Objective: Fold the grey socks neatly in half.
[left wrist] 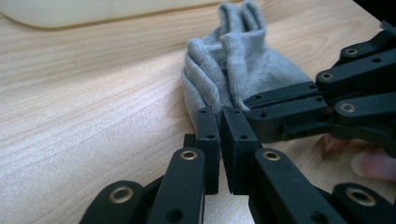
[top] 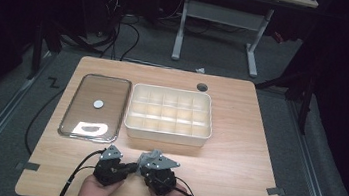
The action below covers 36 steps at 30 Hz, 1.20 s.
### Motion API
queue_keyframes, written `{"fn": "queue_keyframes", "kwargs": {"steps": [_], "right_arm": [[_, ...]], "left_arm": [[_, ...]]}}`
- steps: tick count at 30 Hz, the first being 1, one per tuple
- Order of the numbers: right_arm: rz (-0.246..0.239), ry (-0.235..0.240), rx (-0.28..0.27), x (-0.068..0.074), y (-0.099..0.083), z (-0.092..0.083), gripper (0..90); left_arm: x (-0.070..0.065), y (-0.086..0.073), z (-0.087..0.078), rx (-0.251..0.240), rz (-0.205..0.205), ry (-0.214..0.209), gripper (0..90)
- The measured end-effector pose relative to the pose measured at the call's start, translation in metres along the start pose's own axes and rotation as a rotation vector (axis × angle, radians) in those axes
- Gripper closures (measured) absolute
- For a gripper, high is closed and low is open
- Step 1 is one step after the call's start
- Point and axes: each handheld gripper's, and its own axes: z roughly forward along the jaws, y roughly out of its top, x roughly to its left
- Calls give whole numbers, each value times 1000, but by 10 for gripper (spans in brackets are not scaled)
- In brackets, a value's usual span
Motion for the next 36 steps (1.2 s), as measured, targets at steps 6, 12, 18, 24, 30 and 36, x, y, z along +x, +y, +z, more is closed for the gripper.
{"fn": "queue_keyframes", "kwargs": {"steps": [6, 12, 18, 24, 30, 36], "right_arm": [[-5, 15, -8, 2, -1, 1, 886], [-20, 12, -11, 2, -2, 2, 887], [-20, 8, -14, 4, -1, 4, 886], [-19, 2, -16, 5, -2, 4, 886], [-29, 15, -19, 6, -2, 4, 810], [-34, -4, -123, 6, 10, -21, 818]], "left_arm": [[6, 0, -1, 10, -30, -32, 856], [4, 8, -18, -129, 20, 12, 826], [-18, 22, -13, -185, 121, -32, 900], [-13, 19, 3, -127, 102, 3, 900], [-2, 13, 10, -73, 96, 49, 900], [-1, 12, 12, -66, 98, 56, 900]]}}
